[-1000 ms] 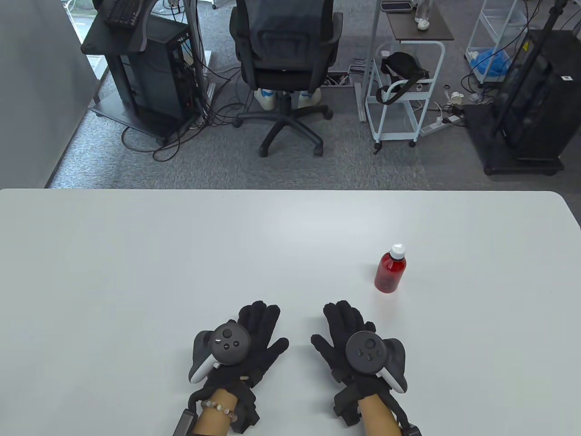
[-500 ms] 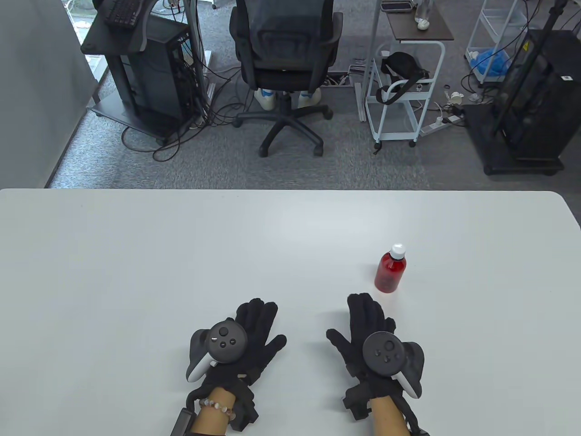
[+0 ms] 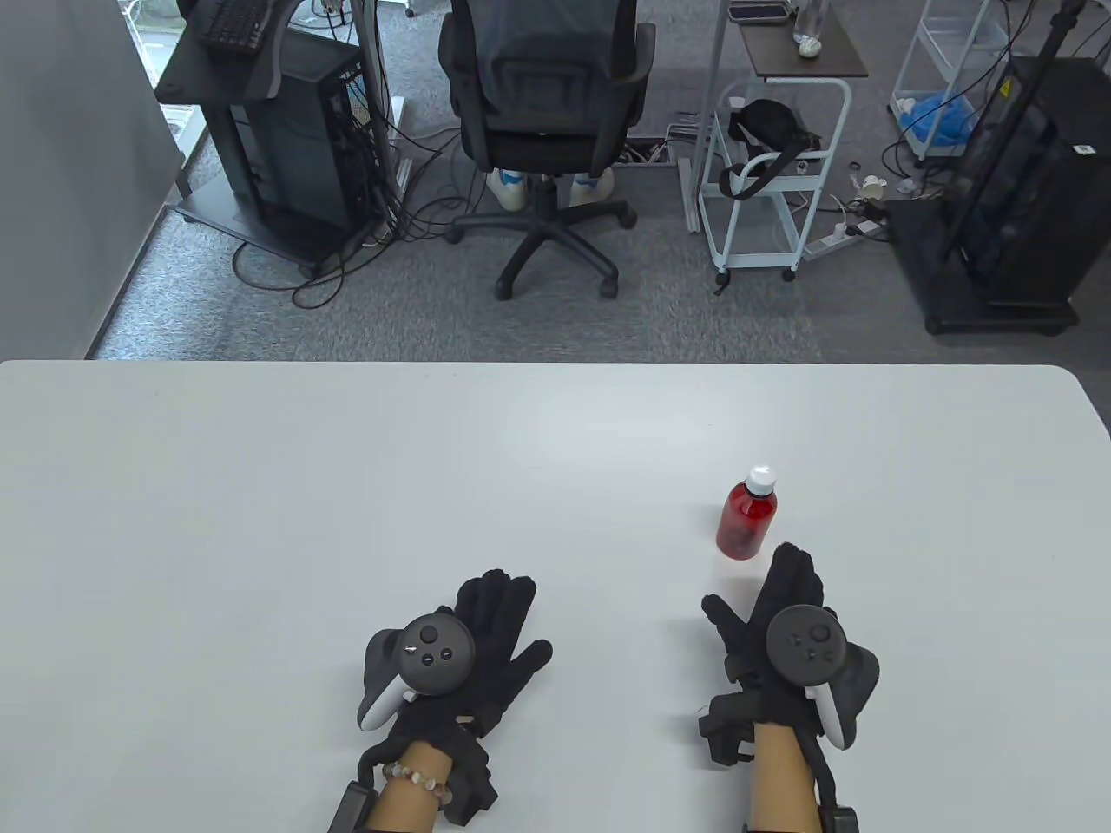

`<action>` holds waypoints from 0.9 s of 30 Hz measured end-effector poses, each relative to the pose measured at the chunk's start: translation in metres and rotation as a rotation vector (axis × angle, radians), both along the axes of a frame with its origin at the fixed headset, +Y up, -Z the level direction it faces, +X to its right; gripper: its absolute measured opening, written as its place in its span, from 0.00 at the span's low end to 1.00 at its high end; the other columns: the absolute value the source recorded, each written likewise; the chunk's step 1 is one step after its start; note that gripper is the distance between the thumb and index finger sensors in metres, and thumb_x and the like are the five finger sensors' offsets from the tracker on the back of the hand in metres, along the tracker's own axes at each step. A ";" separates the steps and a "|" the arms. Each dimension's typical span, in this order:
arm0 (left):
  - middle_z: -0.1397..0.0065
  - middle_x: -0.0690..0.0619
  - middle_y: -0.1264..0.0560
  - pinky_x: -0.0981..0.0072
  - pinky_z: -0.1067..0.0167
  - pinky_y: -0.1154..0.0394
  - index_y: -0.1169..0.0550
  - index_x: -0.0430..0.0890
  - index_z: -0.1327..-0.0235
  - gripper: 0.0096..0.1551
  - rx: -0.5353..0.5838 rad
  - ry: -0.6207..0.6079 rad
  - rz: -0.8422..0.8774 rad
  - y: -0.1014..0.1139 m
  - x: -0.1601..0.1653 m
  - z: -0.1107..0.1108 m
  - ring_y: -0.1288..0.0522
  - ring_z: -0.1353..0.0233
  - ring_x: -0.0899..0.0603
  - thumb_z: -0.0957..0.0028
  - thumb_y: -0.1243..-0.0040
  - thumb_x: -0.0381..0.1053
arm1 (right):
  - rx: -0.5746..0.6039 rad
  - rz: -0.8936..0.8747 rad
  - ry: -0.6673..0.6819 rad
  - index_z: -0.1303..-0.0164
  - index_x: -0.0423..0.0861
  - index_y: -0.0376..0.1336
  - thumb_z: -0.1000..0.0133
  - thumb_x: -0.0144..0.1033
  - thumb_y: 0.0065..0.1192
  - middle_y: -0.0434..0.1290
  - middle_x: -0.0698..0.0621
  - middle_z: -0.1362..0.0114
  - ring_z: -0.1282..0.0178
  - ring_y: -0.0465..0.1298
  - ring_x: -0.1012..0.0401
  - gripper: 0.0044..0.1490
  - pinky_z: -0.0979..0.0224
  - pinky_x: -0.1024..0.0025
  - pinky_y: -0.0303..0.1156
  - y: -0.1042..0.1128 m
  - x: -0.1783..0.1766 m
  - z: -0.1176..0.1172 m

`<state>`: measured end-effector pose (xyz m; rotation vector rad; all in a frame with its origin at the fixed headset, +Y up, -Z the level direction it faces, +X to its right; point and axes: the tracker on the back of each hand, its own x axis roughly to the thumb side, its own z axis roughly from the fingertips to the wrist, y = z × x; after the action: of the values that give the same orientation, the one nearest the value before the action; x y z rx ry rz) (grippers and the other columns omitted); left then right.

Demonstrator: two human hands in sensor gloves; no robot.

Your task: Squeeze empty plastic bottle to dent body

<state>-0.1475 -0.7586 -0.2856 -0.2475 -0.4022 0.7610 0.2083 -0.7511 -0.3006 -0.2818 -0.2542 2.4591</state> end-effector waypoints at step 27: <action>0.11 0.42 0.64 0.31 0.31 0.71 0.59 0.51 0.13 0.44 0.012 0.020 -0.005 -0.001 0.002 -0.003 0.68 0.14 0.32 0.31 0.57 0.67 | -0.126 -0.163 -0.122 0.13 0.34 0.32 0.42 0.53 0.69 0.36 0.31 0.11 0.15 0.38 0.34 0.69 0.27 0.28 0.27 -0.023 0.024 -0.107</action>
<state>-0.1459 -0.7591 -0.2882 -0.2295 -0.3864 0.7553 0.2328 -0.7745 -0.4073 -0.4888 -0.1221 2.3033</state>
